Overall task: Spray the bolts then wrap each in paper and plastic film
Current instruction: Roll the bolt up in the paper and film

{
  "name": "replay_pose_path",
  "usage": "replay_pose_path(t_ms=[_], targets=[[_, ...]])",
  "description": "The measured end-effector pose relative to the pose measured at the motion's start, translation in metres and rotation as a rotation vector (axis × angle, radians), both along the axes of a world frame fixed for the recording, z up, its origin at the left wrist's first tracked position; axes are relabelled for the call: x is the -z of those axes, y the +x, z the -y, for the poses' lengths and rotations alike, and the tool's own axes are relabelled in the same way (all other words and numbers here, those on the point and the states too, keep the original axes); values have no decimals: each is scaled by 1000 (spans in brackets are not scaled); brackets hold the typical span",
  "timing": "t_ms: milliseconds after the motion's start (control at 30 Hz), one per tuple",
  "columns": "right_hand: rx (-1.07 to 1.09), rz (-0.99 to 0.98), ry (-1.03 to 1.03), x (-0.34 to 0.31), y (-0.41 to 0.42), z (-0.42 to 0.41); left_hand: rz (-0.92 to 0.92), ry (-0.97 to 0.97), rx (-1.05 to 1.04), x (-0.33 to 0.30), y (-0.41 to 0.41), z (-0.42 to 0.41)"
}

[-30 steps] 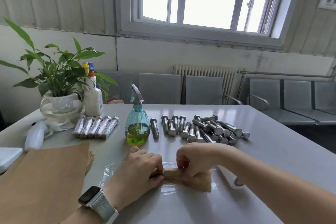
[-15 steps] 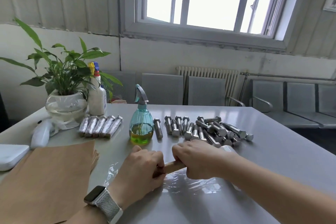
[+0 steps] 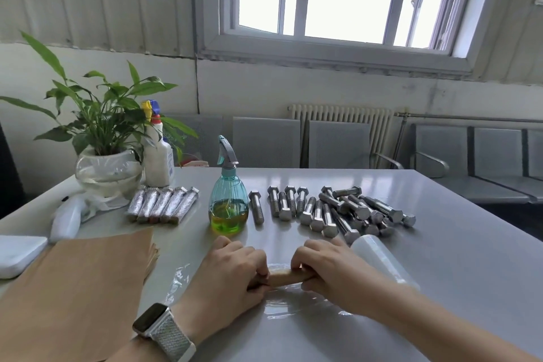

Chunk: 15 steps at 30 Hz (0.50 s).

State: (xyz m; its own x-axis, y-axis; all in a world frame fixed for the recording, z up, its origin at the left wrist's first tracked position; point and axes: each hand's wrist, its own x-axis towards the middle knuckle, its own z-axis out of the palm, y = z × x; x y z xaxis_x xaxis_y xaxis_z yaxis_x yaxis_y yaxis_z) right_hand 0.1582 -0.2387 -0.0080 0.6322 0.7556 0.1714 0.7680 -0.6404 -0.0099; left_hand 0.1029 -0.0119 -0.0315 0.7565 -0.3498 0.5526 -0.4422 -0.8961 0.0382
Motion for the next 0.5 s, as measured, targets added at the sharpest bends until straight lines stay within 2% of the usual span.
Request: replay_pose_path(t_ms=[333,500], targets=[[85,23,193,32,-16,4,-37,37,-13,-4,-4,2],[107,5,222,34,-16,7,-172,-114,-18,-9,-6,-7]])
